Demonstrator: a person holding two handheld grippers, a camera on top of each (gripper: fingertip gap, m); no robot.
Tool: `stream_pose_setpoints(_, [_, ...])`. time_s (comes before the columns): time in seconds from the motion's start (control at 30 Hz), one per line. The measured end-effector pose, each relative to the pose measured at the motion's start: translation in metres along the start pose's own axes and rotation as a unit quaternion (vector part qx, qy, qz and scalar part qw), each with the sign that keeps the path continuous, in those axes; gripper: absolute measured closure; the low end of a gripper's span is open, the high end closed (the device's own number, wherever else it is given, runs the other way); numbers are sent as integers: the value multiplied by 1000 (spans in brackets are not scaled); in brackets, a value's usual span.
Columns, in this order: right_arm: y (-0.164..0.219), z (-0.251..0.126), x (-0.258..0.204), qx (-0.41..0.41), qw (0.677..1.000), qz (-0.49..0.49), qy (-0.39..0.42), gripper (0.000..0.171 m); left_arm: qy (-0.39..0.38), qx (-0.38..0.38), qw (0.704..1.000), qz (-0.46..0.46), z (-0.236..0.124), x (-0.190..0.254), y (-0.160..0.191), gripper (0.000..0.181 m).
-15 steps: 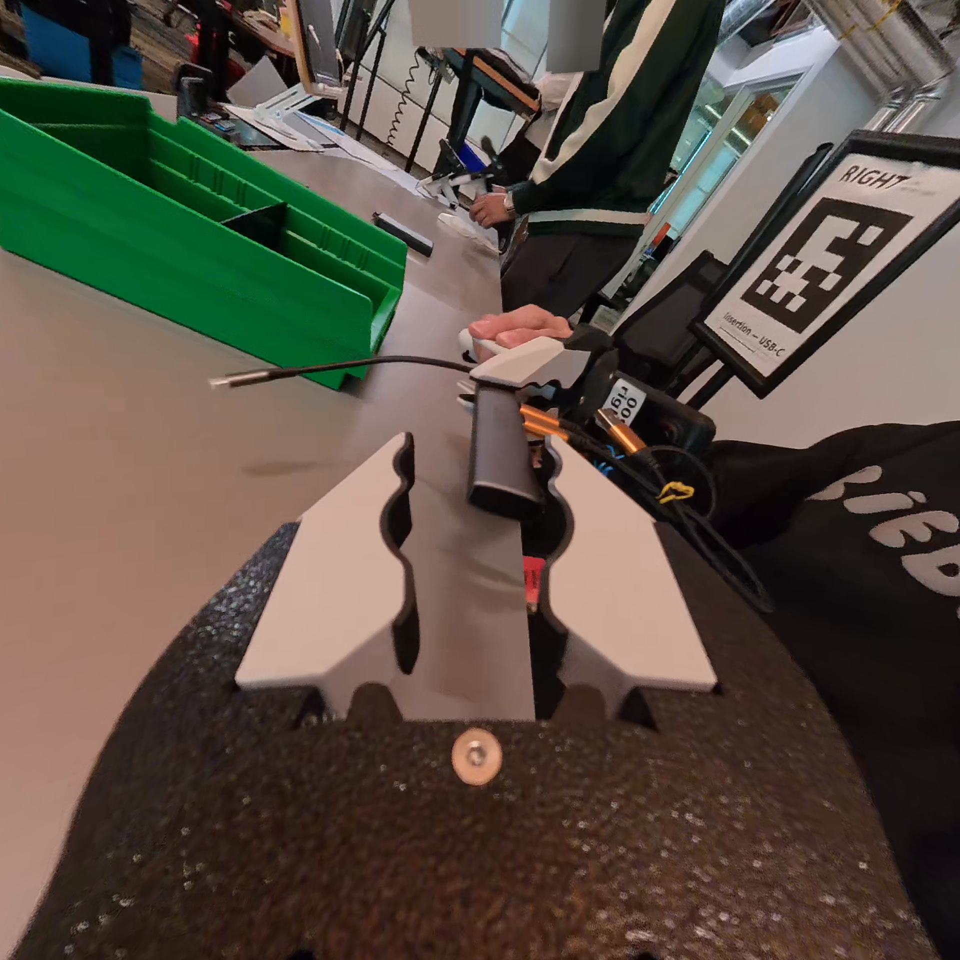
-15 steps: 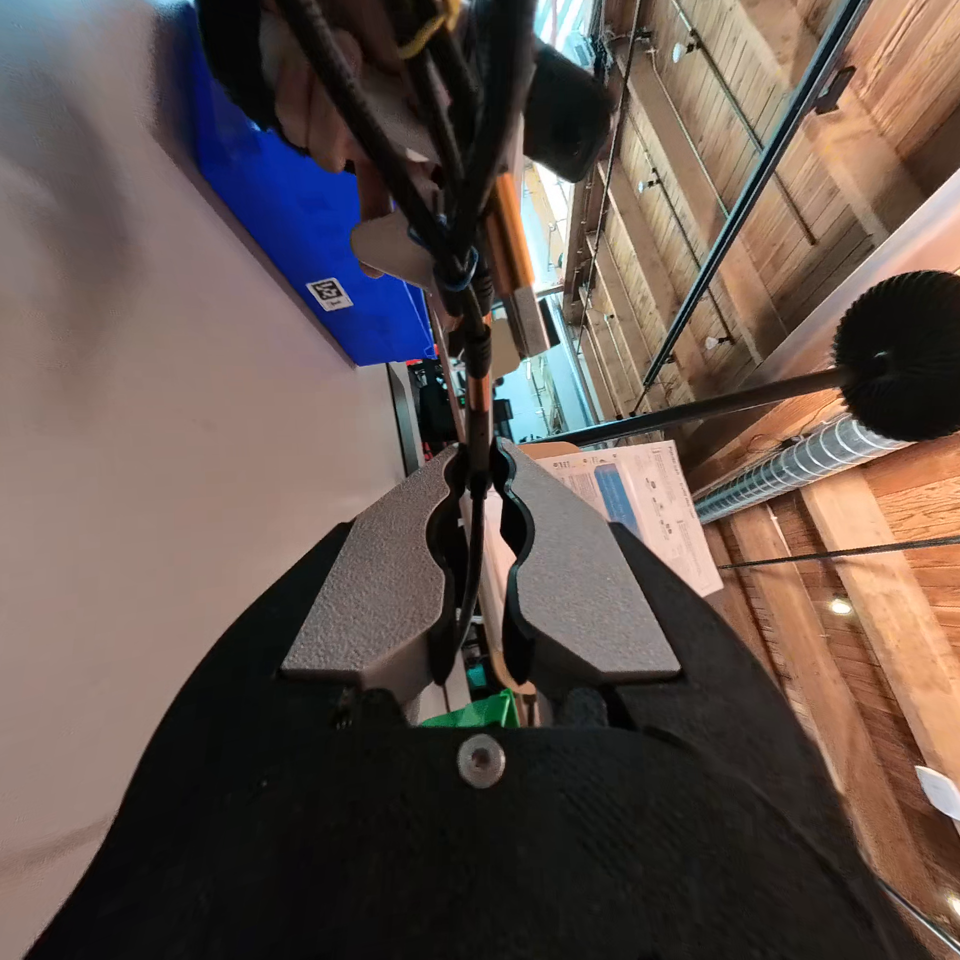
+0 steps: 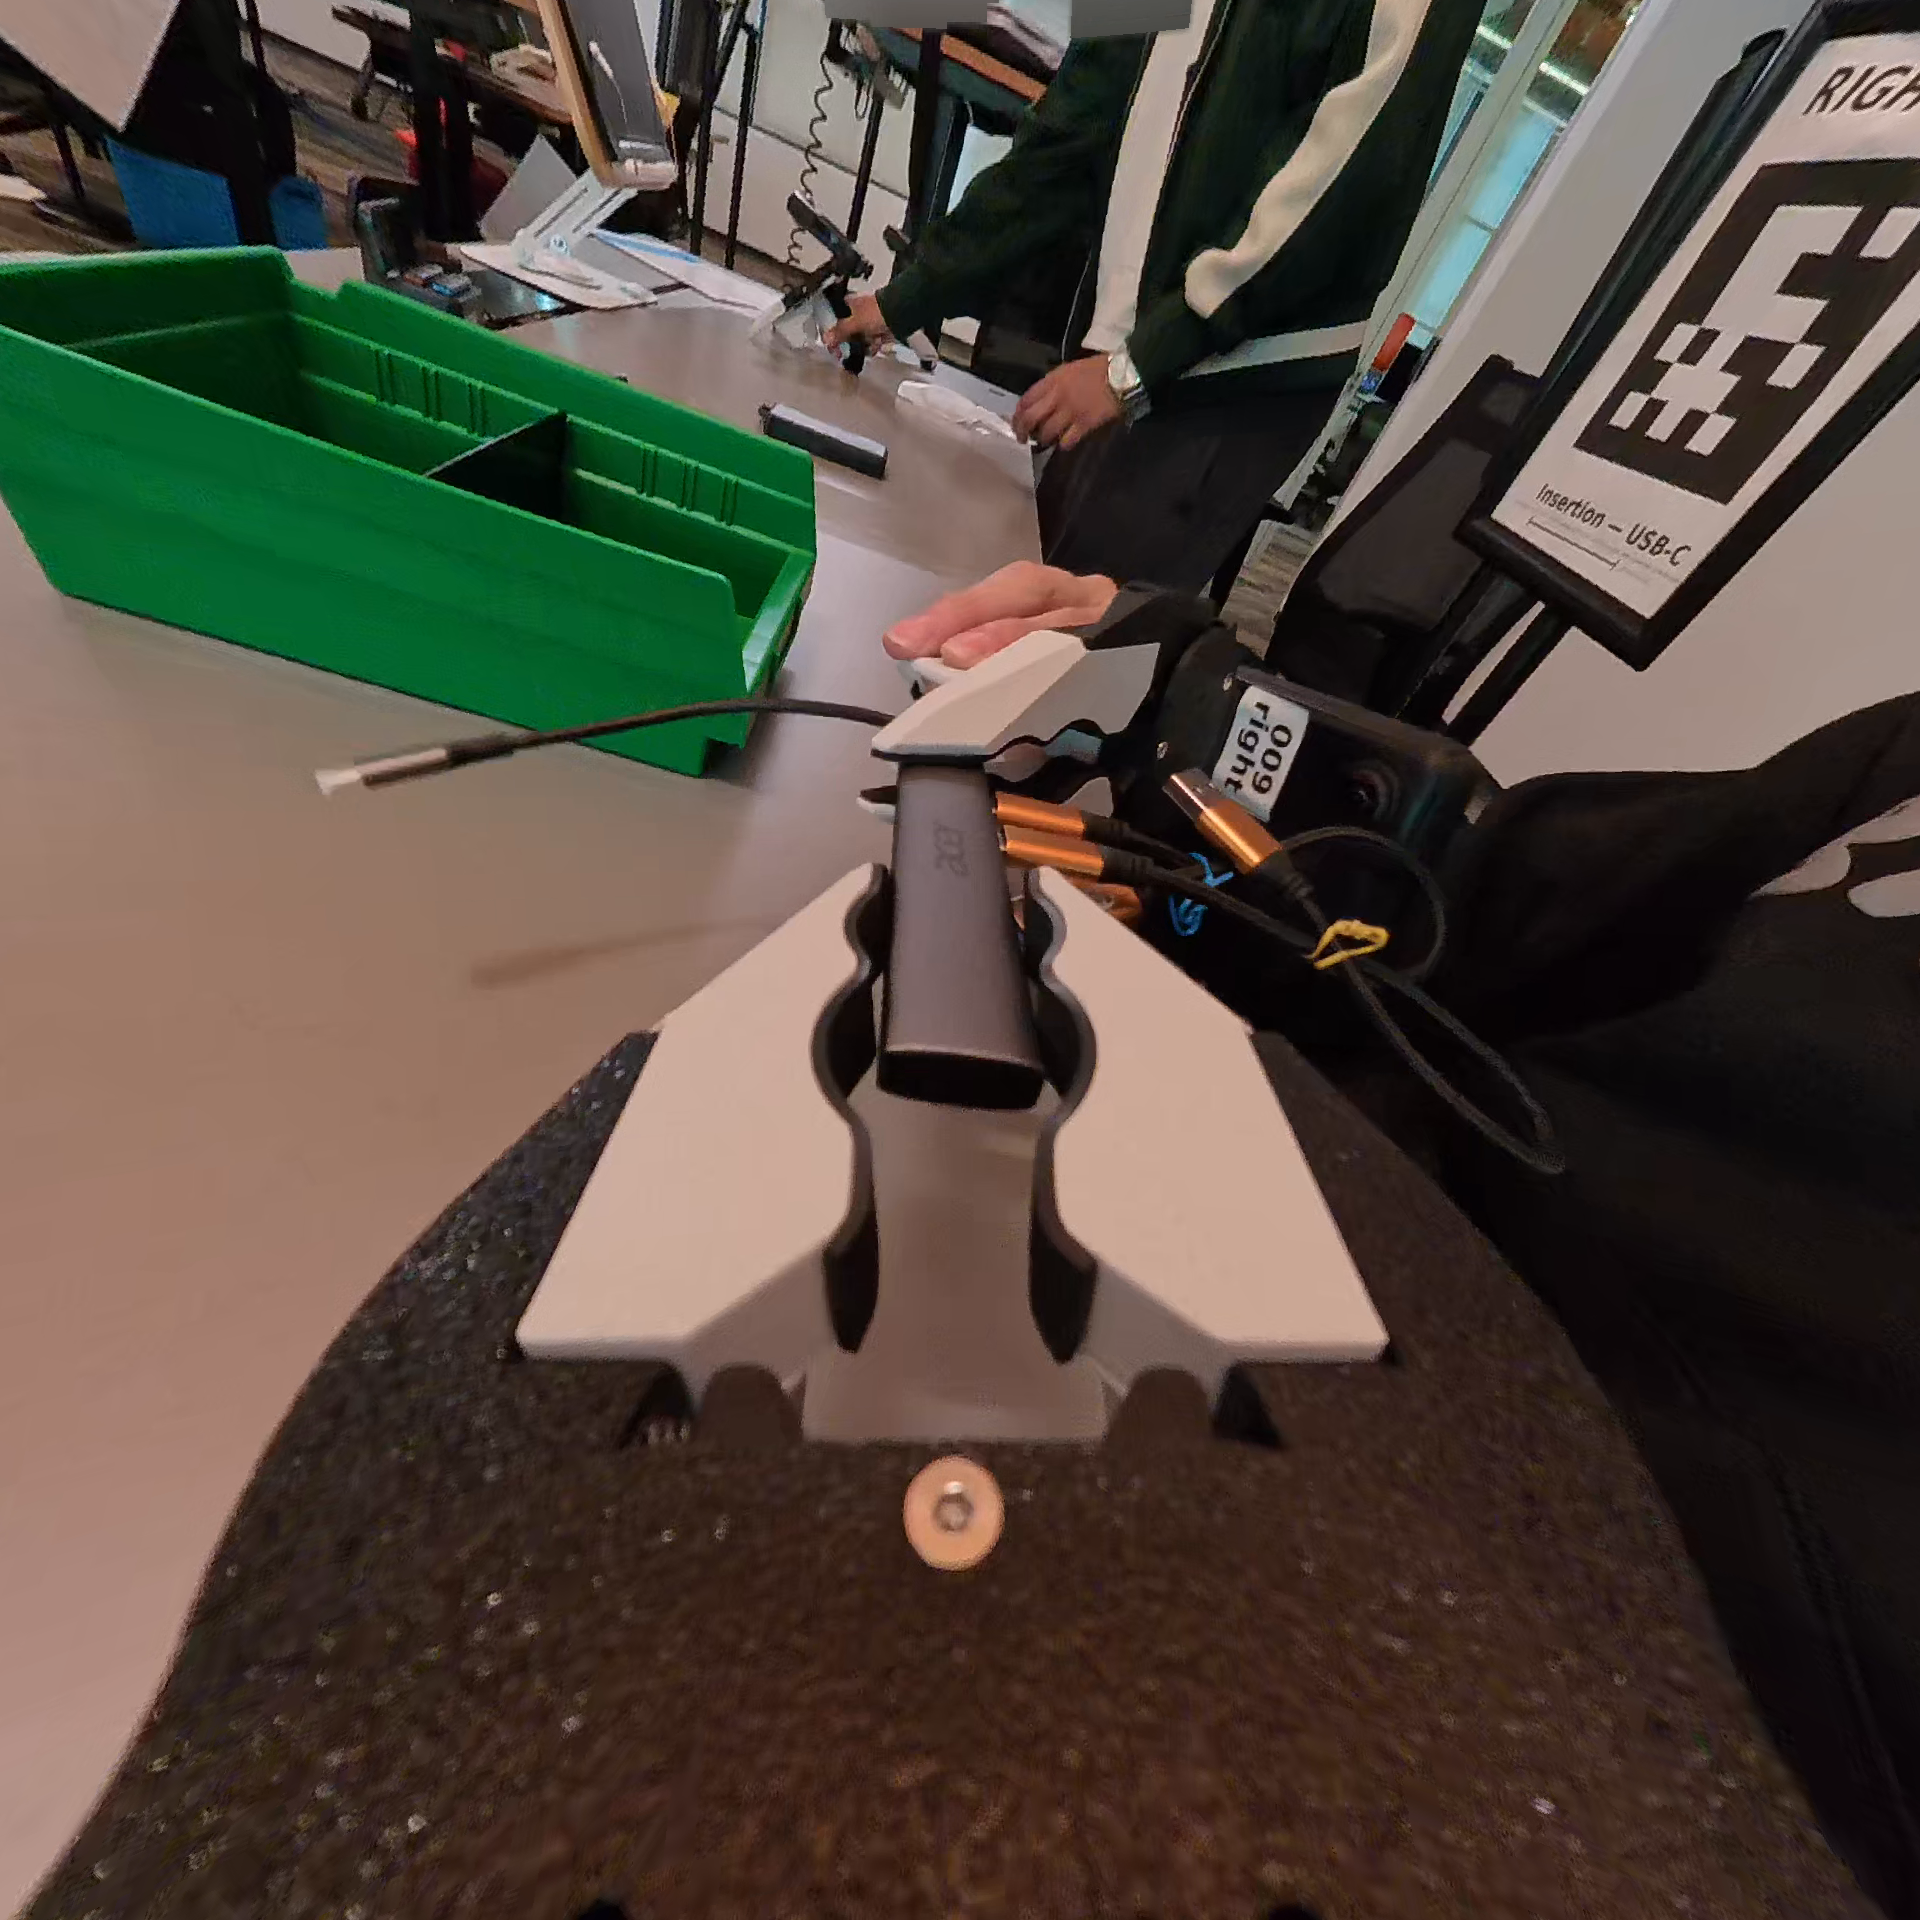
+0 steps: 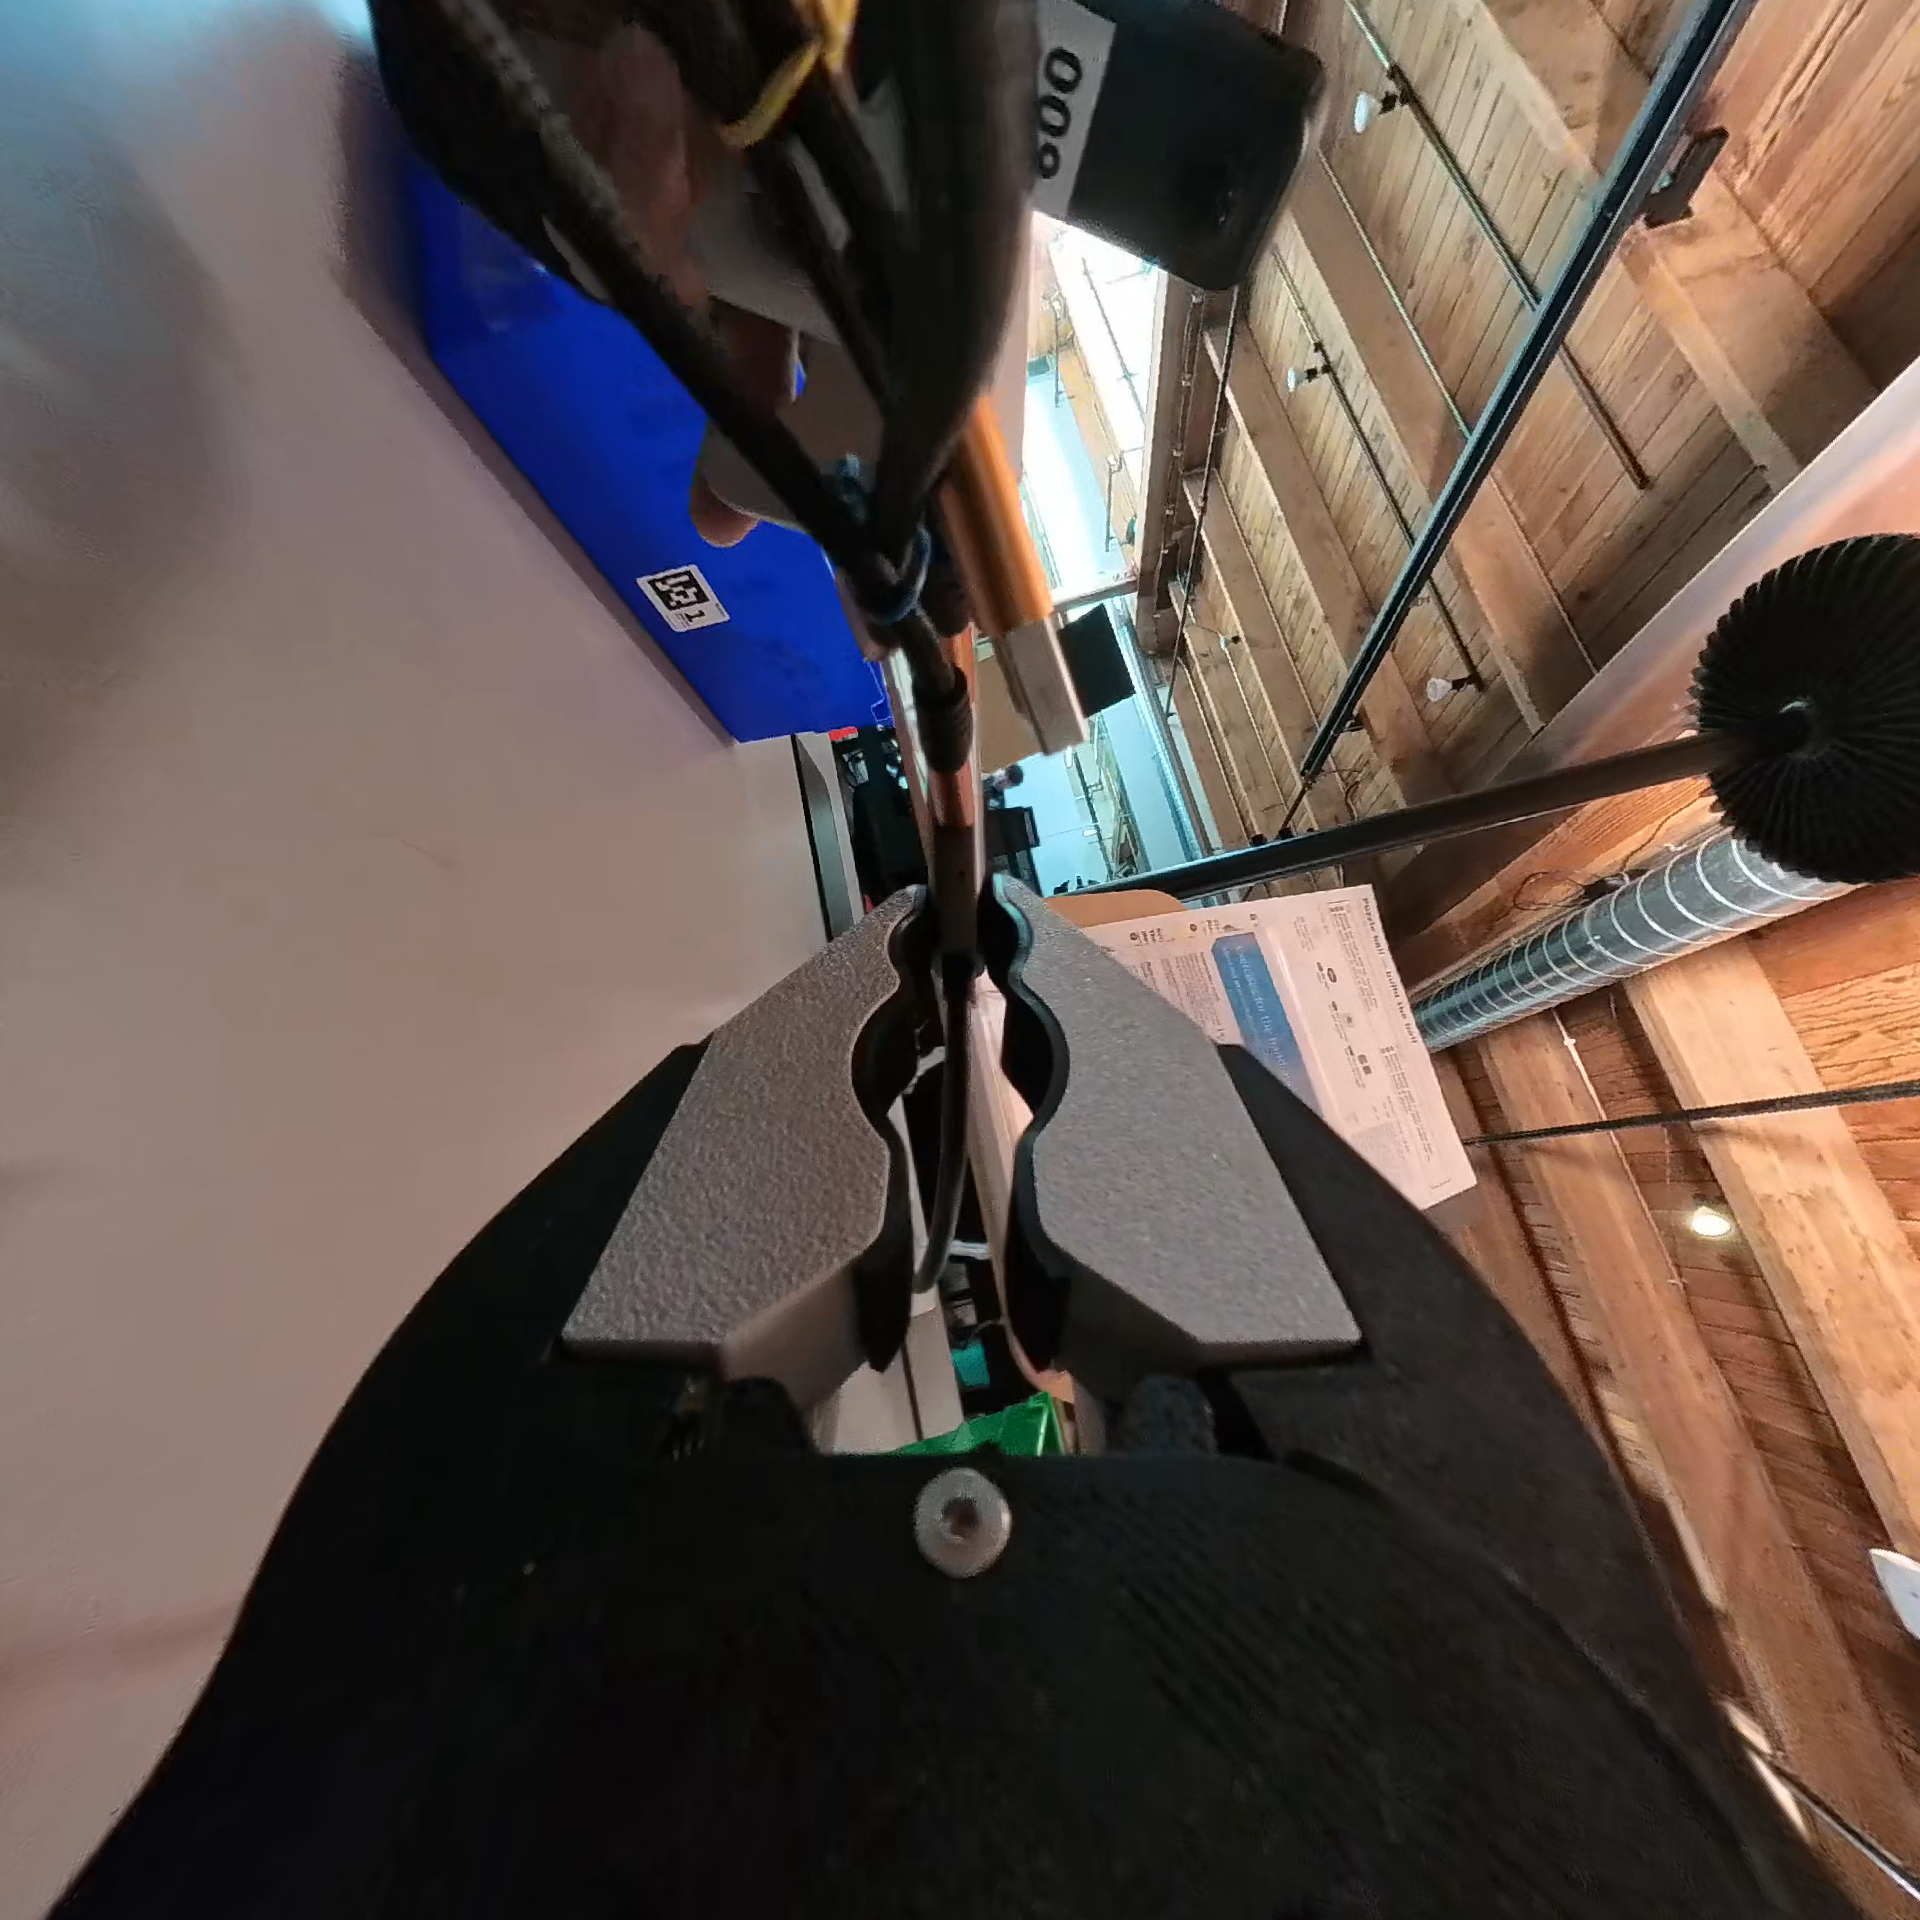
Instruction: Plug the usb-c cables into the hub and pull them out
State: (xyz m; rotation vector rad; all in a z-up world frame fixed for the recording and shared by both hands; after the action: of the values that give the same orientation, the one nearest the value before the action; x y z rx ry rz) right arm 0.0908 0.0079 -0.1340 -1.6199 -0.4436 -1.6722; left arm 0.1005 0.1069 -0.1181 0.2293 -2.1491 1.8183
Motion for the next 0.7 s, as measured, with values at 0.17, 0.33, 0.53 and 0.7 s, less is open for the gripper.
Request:
stream_pose_setpoints(0.17, [2, -1, 3, 0, 1000, -5, 13, 164, 12, 7, 1000, 15, 3, 1, 5, 153])
stream_pose_setpoints(0.33, [2, -1, 0, 0, 1000, -3, 1, 164, -13, -2, 998, 58, 5, 1, 7, 159])
stream_pose_setpoints(0.53, [-1, 2, -8, -1, 1000, -21, -12, 164, -31, -8, 997, 68, 3, 0, 5, 161])
stream_pose_setpoints(0.7, [2, 1, -3, -4, 1000, -13, 3, 164, -44, 2, 997, 66, -2, -2, 6, 142])
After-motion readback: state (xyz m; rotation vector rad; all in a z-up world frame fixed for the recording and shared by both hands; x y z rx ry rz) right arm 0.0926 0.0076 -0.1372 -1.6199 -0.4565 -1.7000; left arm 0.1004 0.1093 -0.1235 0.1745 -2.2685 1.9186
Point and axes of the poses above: each gripper's, where its closed fingertips meet, z out along the fingers, y out of its underside, x = y × z across the jaws, the point moved 4 cm from there along -z, back along the fingers, and after that the axes turned 4 degrees about y, right-handed, at the moved point
